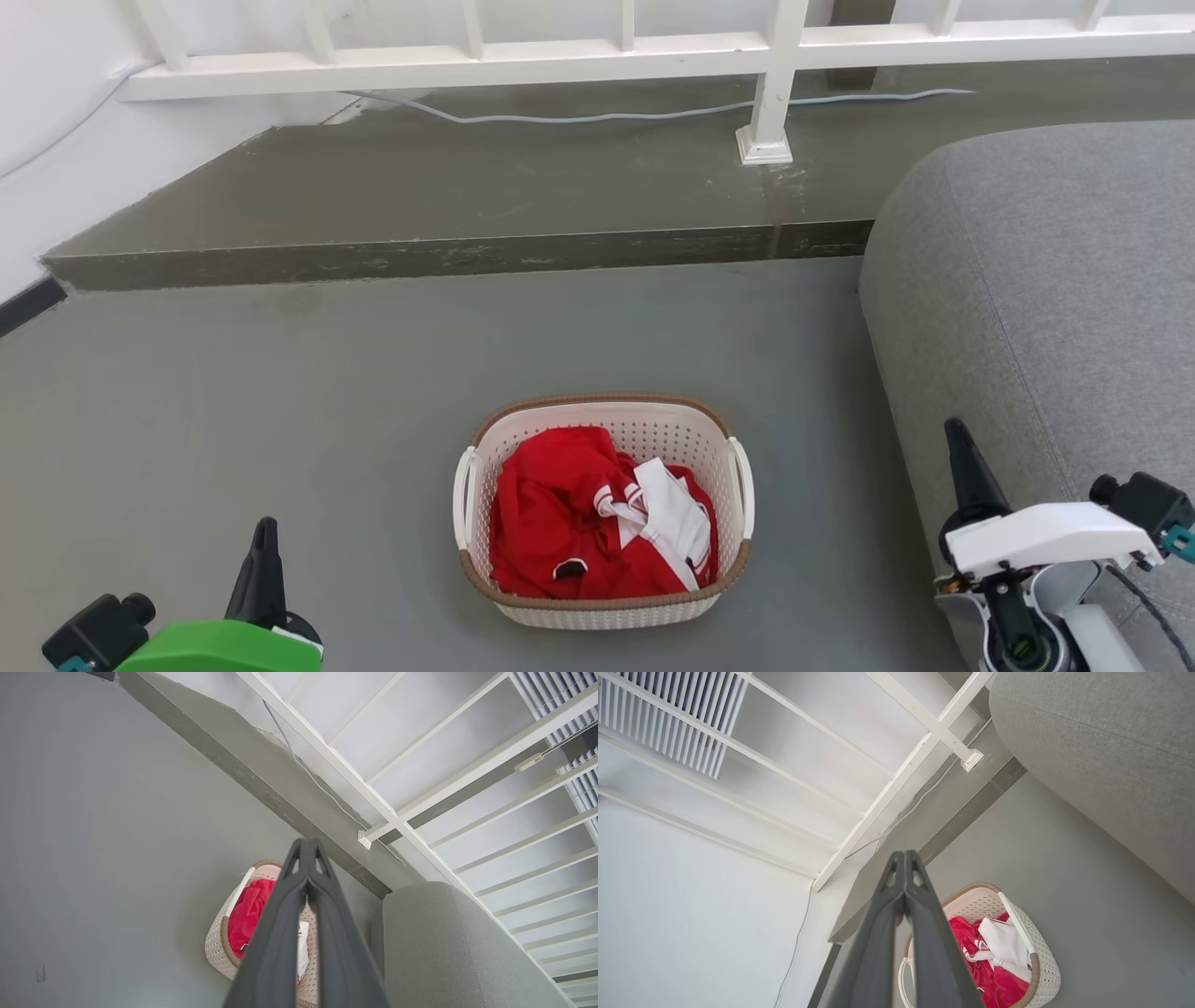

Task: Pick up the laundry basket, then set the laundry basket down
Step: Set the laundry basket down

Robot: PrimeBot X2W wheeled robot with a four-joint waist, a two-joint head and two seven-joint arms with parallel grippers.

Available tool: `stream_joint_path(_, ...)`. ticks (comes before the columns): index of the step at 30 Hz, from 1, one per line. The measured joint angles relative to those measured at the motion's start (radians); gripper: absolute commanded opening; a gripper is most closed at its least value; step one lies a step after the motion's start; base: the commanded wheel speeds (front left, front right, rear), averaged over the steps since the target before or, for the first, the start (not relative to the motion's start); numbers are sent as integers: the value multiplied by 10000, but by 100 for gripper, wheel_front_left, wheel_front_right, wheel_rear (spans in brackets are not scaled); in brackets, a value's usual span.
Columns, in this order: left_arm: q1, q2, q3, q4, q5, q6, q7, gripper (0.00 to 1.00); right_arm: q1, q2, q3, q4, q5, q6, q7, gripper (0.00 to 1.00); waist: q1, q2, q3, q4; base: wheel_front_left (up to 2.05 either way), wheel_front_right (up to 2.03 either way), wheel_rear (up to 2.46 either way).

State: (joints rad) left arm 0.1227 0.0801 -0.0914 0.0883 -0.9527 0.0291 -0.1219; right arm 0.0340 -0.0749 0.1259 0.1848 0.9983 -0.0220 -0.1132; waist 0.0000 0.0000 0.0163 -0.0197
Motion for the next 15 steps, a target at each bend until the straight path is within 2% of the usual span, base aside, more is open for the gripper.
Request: stream_joint_path(15,-427,61,213,395,-2205,-387,435,0,-187,-65,-508,188,1971,397,437,0,0,0,-36,57,0,0,0)
